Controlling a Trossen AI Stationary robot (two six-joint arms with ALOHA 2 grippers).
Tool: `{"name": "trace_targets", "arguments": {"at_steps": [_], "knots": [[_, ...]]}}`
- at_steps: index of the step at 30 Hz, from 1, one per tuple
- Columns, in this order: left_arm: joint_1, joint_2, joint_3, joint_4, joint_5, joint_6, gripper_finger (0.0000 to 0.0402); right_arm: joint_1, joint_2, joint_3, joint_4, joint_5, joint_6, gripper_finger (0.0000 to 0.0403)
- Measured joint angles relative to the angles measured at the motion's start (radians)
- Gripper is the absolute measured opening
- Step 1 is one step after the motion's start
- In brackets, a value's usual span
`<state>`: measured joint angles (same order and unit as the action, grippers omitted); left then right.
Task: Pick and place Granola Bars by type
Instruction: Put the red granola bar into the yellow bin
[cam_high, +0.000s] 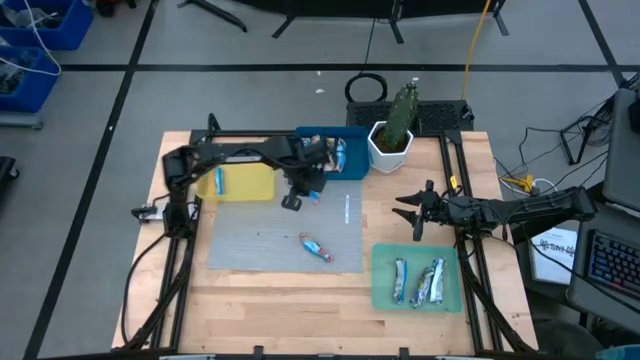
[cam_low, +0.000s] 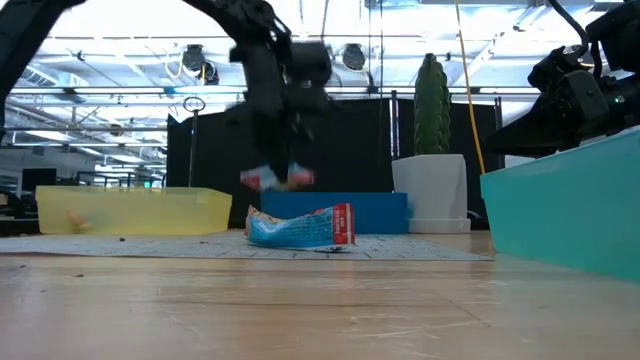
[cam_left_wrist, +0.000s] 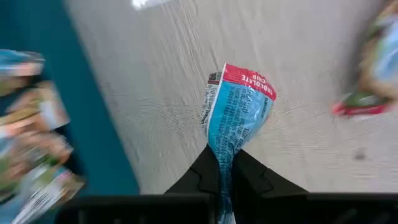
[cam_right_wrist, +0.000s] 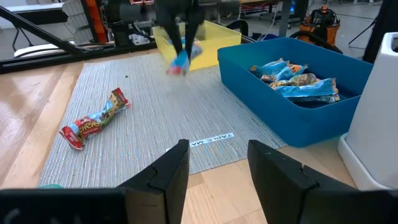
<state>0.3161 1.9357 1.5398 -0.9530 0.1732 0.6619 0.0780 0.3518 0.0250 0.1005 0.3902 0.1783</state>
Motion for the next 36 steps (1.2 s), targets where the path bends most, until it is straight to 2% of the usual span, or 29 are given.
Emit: {"name": "trace_targets", "arguments": {"at_steps": [9,17,22,27,36], "knots": [[0.017,-0.311,0.0,-0.065,-0.019,-0.235,0.0016,0.0,0.0,0.0,0.0,0.0,0.0,0.0157],[0.122,-0.497,0.0,-0.082,-0.094,-0.581,0.0011,0.0,0.0,0.0,0.0,0.0,0.0,0.0157],[0.222,-0.556,0.0,-0.146,-0.147,-0.784,0.0016,0.0,0.0,0.0,0.0,0.0,0.0,0.0157],[0.3,-0.599,0.0,-0.179,-0.163,-0.904,0.001,0.0,0.0,0.0,0.0,0.0,0.0,0.0157],[0.421,-0.628,0.0,-0.295,-0.287,-1.158,0.001,0.0,0.0,0.0,0.0,0.0,0.0,0.0157]]}}
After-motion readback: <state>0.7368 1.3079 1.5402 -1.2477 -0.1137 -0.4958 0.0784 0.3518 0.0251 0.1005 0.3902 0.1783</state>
